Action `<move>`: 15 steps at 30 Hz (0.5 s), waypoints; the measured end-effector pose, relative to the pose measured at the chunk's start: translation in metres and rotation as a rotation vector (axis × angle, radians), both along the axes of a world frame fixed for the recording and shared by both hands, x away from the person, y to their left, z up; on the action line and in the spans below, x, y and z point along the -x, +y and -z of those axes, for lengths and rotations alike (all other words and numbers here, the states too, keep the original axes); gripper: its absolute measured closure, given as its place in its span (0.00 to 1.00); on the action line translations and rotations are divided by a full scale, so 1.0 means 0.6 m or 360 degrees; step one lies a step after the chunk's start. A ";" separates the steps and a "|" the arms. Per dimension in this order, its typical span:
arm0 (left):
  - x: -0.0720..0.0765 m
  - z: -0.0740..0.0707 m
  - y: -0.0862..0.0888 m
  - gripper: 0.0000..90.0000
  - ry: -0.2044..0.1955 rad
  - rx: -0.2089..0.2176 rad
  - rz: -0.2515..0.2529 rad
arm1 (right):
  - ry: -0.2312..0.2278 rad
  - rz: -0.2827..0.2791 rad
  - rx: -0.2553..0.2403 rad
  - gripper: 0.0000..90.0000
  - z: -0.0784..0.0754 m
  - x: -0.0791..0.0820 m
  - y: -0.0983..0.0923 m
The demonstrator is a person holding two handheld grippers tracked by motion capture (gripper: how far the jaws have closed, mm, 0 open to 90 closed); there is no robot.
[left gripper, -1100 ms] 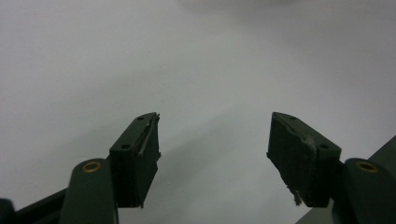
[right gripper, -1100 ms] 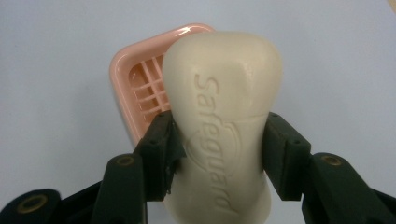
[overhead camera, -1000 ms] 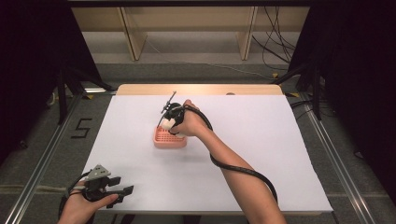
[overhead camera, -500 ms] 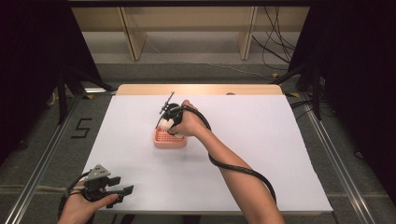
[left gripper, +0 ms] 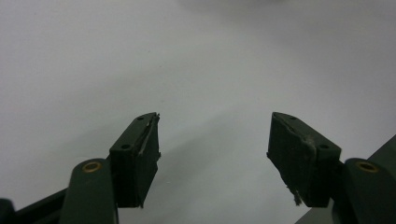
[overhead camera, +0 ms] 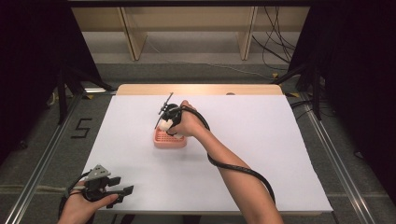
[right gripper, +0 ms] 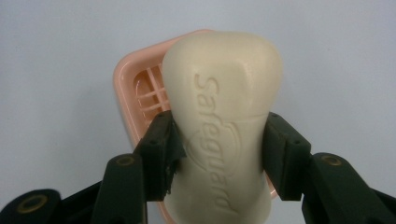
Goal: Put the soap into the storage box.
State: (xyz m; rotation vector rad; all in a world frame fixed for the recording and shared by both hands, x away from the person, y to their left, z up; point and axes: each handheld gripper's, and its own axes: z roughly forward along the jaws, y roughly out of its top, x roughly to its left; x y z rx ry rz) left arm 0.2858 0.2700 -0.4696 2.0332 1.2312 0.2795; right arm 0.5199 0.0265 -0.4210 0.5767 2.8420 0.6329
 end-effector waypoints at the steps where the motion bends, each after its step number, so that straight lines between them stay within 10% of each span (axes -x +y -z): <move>1: 0.000 0.000 0.000 0.37 -0.0004 0.0002 -0.0002 | 0.0002 0.0006 0.0010 0.56 0.000 0.000 0.001; 15: 0.000 0.000 0.000 0.37 -0.0003 0.0003 -0.0001 | 0.0011 -0.0018 0.0011 0.56 0.009 -0.002 0.006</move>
